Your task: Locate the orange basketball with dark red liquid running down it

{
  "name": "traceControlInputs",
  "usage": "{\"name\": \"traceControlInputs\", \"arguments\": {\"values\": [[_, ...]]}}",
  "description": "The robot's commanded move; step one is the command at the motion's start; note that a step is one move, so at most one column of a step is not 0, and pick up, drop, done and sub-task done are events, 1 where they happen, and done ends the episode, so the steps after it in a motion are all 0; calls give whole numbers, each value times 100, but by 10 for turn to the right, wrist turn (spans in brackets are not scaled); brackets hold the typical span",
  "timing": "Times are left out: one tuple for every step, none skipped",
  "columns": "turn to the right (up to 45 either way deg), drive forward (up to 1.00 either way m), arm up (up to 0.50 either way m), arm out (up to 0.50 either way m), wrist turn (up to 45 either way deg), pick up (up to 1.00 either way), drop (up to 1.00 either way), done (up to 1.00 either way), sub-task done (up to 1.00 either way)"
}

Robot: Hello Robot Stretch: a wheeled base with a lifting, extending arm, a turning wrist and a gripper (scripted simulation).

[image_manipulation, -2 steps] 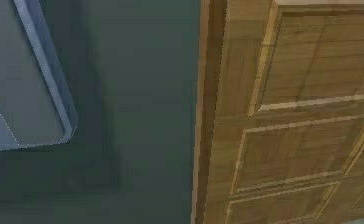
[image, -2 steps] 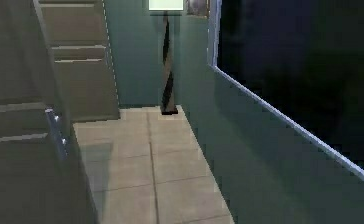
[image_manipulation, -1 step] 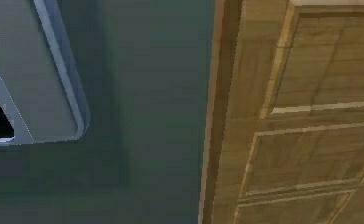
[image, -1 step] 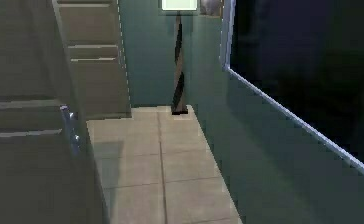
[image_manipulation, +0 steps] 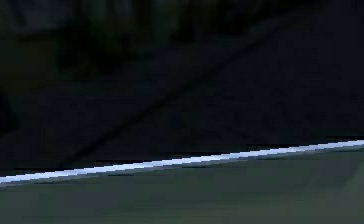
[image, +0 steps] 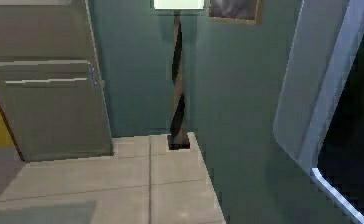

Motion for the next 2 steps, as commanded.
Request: {"name": "traceControlInputs", "arguments": {"values": [[-90, 0, 0, 0, 0, 0, 0, 0, 0], [0, 30, 0, 0, 0, 0, 0, 0, 0]]}}
